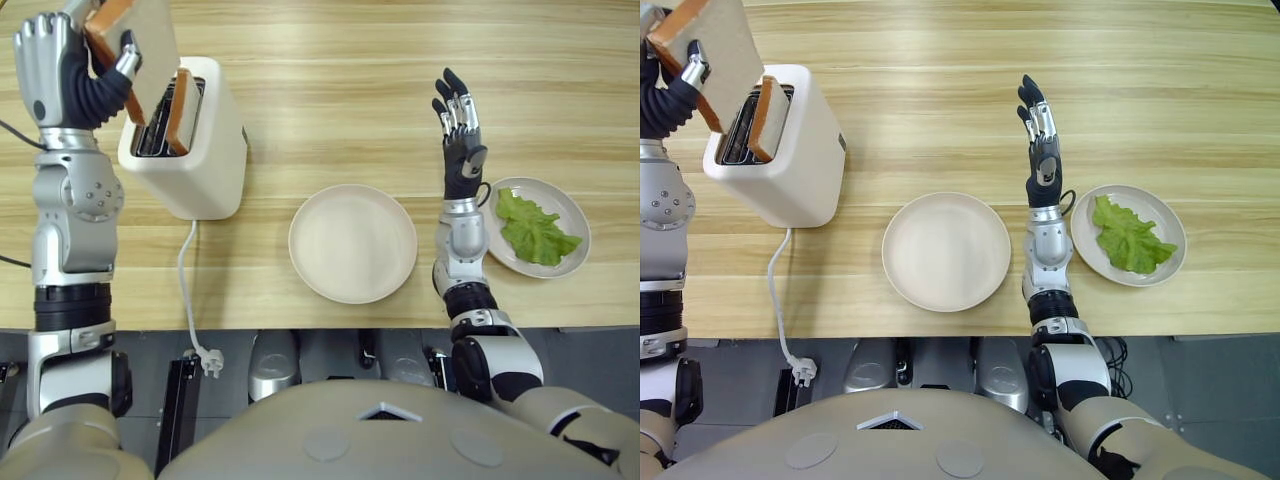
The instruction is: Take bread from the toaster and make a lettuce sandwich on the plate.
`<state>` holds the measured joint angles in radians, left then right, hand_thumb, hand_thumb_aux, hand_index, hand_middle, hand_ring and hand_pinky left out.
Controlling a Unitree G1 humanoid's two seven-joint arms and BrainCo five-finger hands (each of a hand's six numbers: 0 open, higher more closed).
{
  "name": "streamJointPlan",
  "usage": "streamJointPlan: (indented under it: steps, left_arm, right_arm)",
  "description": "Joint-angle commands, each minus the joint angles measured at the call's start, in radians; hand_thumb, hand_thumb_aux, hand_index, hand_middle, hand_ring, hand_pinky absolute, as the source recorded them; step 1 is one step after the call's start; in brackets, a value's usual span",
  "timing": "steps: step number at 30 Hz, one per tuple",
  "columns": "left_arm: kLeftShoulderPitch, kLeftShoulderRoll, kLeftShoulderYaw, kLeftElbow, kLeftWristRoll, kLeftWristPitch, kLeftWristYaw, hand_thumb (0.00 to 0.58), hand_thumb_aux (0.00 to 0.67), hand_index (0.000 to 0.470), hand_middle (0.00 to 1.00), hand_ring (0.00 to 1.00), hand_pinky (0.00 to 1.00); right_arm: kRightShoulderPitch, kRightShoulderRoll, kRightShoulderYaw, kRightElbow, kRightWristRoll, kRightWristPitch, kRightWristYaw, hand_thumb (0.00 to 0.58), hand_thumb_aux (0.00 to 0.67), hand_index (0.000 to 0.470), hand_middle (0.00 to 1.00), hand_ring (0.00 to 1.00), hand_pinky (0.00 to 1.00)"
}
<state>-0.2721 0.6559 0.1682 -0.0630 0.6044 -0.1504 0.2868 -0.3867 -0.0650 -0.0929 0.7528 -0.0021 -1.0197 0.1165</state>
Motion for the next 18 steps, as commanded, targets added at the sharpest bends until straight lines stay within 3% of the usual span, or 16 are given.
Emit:
streamJointPlan:
  steps: [1, 8, 12, 18]
  left_arm:
    - [-0.035, 0.024, 0.048, -0.101, 0.006, 0.005, -0.013, 0.58, 0.67, 0.46, 1.0, 1.0, 1.0]
    - [-0.068, -0.041, 0.058, -0.329, -0.096, -0.032, -0.073, 0.58, 0.67, 0.46, 1.0, 1.0, 1.0]
    - [-0.063, -0.145, -0.083, -0.388, -0.24, -0.014, -0.215, 0.58, 0.67, 0.46, 1.0, 1.0, 1.0]
    - [0.031, -0.271, -0.301, -0.269, -0.378, 0.025, -0.428, 0.58, 0.67, 0.46, 1.0, 1.0, 1.0]
  right_arm:
    - [-0.018, -0.001, 0.005, 0.039, -0.007, -0.005, -0.01, 0.0, 0.0, 0.0, 0.0, 0.0, 0.0]
    - [-0.059, -0.027, -0.029, 0.063, 0.003, -0.023, -0.049, 0.0, 0.0, 0.0, 0.0, 0.0, 0.0]
    - [-0.077, -0.074, -0.067, 0.033, 0.019, -0.03, -0.081, 0.0, 0.0, 0.0, 0.0, 0.0, 0.0]
    - [-0.082, -0.203, -0.133, 0.013, 0.007, -0.029, -0.119, 0.0, 0.0, 0.0, 0.0, 0.0, 0.0]
